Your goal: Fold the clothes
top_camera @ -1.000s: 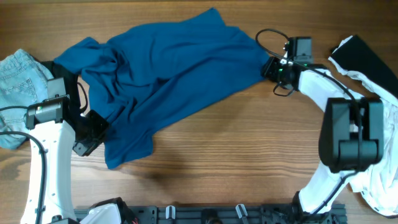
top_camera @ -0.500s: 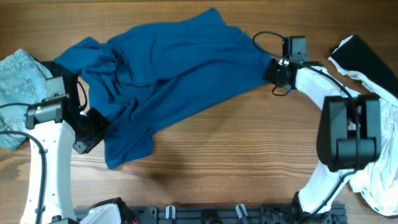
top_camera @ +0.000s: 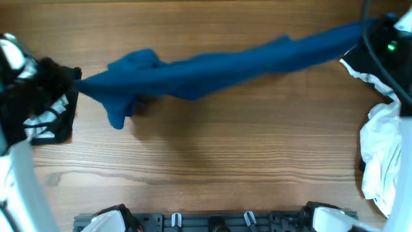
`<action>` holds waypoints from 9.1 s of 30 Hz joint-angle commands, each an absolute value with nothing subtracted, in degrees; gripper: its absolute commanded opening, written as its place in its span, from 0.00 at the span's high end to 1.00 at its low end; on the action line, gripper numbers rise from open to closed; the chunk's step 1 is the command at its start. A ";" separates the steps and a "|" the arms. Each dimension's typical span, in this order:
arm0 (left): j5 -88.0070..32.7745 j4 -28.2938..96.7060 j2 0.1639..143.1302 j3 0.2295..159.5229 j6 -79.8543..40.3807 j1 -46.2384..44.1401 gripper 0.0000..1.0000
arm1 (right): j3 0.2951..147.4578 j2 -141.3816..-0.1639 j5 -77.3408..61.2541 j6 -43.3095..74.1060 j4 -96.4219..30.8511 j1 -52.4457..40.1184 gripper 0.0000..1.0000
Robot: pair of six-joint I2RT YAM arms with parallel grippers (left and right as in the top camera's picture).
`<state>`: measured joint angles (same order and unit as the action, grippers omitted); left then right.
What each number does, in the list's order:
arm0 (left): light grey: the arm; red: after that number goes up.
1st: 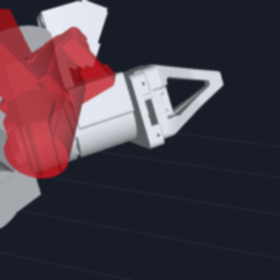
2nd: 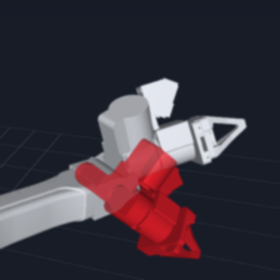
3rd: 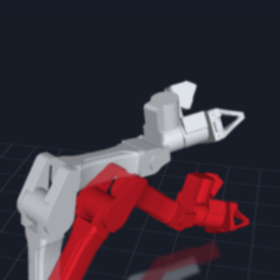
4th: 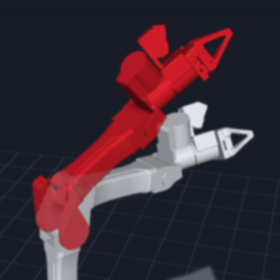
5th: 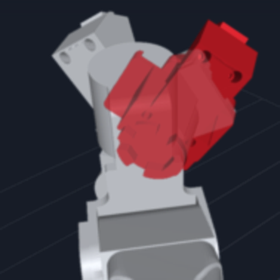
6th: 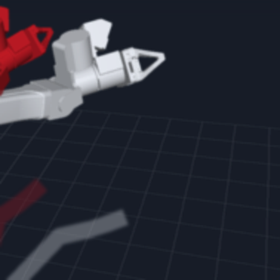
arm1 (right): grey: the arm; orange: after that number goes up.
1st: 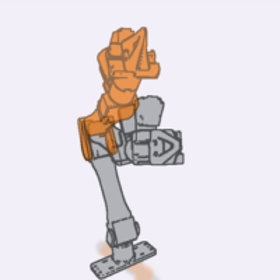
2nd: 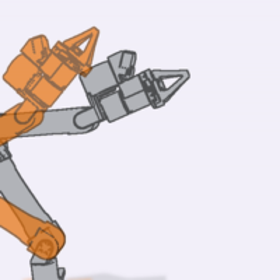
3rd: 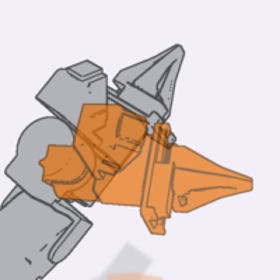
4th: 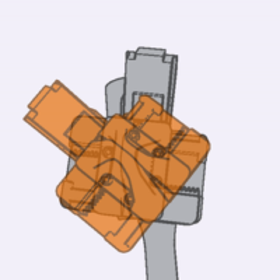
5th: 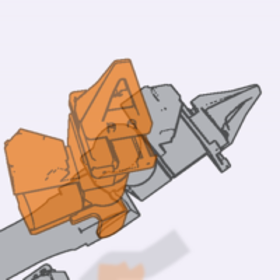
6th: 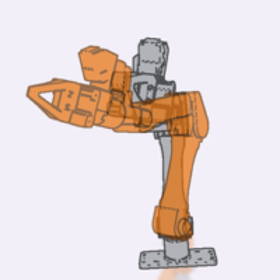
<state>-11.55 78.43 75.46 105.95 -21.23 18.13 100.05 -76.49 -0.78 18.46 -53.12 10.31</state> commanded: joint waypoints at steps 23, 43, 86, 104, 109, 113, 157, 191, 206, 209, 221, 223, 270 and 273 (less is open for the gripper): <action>-28.25 91.98 90.00 124.70 -19.20 3.44 0.35 | 110.24 -80.90 10.52 15.03 -70.41 10.59 0.96; -20.27 95.88 125.01 117.95 -18.39 -19.75 0.19 | 110.24 -81.76 14.41 11.99 -71.02 10.59 0.96; -9.78 56.14 121.80 106.87 -23.42 -5.32 0.96 | 110.24 -82.26 5.98 16.73 -62.37 10.57 0.96; -28.05 79.02 121.89 105.45 -18.41 -9.21 0.15 | 110.24 -84.79 5.72 19.00 -64.31 10.59 0.96; -28.01 66.87 121.89 93.25 -24.08 -18.68 0.15 | 110.24 -84.79 6.37 17.96 -65.41 10.59 0.96; -24.53 56.58 121.89 86.94 -26.46 -24.67 0.16 | 110.24 -84.79 6.35 17.98 -65.47 10.59 0.96; -6.35 45.71 119.04 84.51 -26.20 -10.90 0.41 | 110.17 -86.48 3.75 16.08 -69.30 10.52 0.96; -19.70 56.88 91.88 87.35 -12.53 -4.16 0.96 | 110.15 -87.39 7.25 15.03 -69.71 10.52 0.96; -36.45 61.54 72.64 101.14 -14.13 23.59 0.96 | 112.18 -80.84 3.73 14.98 -71.85 10.79 0.96; -41.63 62.92 70.70 106.78 -14.59 26.65 0.96 | 114.41 -76.97 3.73 15.33 -71.42 11.70 0.96; -42.61 65.54 64.71 120.42 -17.17 29.06 0.96 | 115.83 -61.19 5.06 16.51 -63.59 12.51 0.96; -42.61 65.84 64.71 120.68 -17.19 29.04 0.96 | 116.38 -61.10 5.06 16.51 -63.88 12.51 0.96; -33.41 41.39 109.62 142.12 -22.15 12.80 0.96 | 128.53 -101.21 -3.05 9.15 -44.82 12.19 0.96; -32.21 60.99 111.07 141.49 -12.58 9.96 0.96 | 128.05 -102.96 2.92 8.08 -58.50 12.19 0.96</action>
